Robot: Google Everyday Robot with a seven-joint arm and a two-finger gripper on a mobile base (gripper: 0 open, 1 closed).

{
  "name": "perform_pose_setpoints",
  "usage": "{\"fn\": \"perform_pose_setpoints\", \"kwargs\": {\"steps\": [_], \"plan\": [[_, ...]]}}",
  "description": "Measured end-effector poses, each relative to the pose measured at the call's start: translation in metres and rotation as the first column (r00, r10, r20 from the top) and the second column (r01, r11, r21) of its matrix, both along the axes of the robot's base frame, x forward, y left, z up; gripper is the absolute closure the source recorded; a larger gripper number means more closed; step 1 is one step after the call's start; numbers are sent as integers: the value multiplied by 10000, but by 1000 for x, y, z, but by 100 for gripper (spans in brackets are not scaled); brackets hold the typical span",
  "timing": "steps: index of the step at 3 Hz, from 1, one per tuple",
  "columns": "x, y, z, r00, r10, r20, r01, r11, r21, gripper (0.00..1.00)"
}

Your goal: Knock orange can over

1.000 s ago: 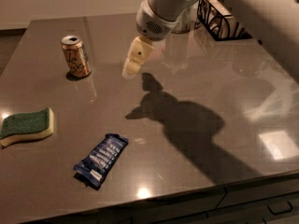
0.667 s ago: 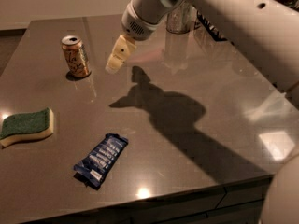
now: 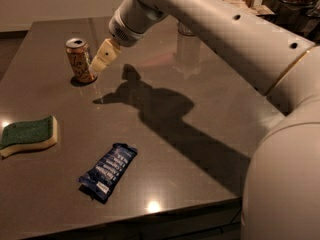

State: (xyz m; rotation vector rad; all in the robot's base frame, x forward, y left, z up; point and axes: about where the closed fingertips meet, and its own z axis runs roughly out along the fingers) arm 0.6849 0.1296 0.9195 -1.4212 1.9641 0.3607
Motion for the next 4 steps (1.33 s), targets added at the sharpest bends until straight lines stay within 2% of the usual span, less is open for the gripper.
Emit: {"fn": "perform_pose_setpoints", "kwargs": {"steps": [2, 3, 4], "plan": [[15, 61, -11, 9991, 415, 38, -417, 9953, 875, 0], [14, 81, -14, 9975, 707, -10, -701, 9912, 1123, 0], [11, 97, -14, 9947, 1027, -74, -1009, 9863, 1303, 16]]}}
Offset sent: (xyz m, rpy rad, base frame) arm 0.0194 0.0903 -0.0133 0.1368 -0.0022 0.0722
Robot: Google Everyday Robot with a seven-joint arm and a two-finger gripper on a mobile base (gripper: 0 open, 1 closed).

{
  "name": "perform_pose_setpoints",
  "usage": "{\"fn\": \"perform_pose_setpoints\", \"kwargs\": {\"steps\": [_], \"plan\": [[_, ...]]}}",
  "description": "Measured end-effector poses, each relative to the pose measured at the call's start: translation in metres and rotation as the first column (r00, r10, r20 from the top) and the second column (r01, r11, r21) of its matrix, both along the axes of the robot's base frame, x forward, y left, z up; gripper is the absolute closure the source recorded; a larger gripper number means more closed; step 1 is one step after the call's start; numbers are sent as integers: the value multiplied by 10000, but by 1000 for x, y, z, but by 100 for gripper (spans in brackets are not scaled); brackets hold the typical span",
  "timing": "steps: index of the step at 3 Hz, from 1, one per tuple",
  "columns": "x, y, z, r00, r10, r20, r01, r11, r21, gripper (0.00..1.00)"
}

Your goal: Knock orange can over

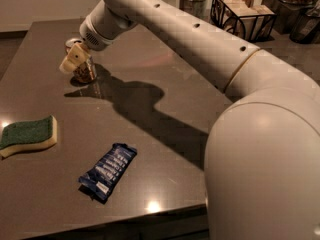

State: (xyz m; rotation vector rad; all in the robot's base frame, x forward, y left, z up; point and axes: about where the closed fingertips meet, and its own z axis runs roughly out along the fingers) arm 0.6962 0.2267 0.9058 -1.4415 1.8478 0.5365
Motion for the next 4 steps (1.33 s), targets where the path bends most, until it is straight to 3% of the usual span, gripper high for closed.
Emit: {"fn": "perform_pose_setpoints", "kwargs": {"steps": [1, 2, 3, 4], "plan": [[-5, 9, 3, 9993, 335, -162, -331, 9992, 223, 47], [-11, 6, 7, 9980, 577, -239, -567, 9976, 395, 70], [-19, -19, 32, 9964, 848, -56, -848, 9964, -21, 94], [-44, -58, 48, 9868, 1618, -42, -1591, 9650, -2086, 100]]}}
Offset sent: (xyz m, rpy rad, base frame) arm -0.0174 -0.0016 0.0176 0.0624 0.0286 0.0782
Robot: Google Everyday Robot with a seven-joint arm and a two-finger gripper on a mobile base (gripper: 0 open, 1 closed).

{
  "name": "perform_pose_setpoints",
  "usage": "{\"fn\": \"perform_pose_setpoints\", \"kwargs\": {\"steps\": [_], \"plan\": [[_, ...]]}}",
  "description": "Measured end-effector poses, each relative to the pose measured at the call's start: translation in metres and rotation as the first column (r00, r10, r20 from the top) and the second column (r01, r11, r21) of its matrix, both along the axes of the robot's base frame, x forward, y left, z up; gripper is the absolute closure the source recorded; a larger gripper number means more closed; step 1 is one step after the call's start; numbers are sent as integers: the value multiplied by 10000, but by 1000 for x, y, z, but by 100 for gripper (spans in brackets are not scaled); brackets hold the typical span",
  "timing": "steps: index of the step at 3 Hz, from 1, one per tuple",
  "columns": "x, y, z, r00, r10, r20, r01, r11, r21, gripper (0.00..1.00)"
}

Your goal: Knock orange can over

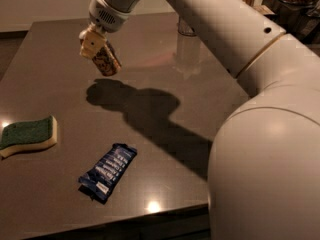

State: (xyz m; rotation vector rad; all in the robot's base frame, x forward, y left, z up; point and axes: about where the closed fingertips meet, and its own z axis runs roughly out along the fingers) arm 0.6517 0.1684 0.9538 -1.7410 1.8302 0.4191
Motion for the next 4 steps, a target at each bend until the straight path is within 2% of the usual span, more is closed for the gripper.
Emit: {"fn": "perform_pose_setpoints", "kwargs": {"steps": [1, 2, 3, 4], "plan": [[-15, -25, -4, 9987, 507, -26, -505, 9863, -1573, 100], [-30, -50, -18, 9924, 1226, -102, -1195, 9401, -3192, 100], [-42, -68, -29, 9749, 2227, -37, -2024, 8791, -4316, 83], [-53, -77, -42, 9483, 3175, -41, -2752, 8154, -5092, 60]]}}
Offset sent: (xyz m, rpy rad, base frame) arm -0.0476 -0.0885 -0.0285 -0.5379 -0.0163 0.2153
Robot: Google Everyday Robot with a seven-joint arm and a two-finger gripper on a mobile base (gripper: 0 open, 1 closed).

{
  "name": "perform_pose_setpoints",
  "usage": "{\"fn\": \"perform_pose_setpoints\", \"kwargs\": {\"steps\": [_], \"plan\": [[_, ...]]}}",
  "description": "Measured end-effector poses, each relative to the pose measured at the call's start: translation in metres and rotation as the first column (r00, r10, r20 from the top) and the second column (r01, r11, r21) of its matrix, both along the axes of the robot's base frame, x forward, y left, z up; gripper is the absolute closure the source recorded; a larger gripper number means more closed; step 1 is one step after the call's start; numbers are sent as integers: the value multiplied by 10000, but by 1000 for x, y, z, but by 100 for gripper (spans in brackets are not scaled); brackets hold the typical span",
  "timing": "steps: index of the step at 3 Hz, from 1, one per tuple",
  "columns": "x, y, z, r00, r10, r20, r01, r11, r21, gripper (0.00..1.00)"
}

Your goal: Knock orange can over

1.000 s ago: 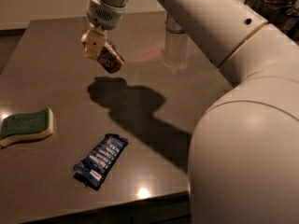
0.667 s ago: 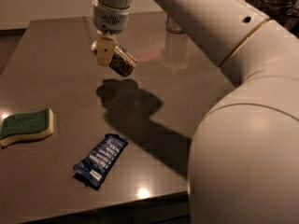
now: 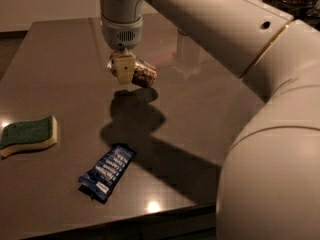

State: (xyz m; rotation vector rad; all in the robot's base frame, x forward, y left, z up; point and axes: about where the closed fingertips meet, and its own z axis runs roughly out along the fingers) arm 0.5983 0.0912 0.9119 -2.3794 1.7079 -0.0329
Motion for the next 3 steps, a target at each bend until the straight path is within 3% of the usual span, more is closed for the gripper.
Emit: {"fn": "perform_pose_setpoints", "kwargs": {"steps": [1, 2, 3], "plan": [[-10, -5, -23, 9963, 861, -38, -862, 9931, -792, 27], [-12, -8, -34, 9935, 1122, -204, -1138, 9871, -1125, 5], [-14, -14, -43, 9912, 1259, -400, -1304, 9807, -1457, 0]]}}
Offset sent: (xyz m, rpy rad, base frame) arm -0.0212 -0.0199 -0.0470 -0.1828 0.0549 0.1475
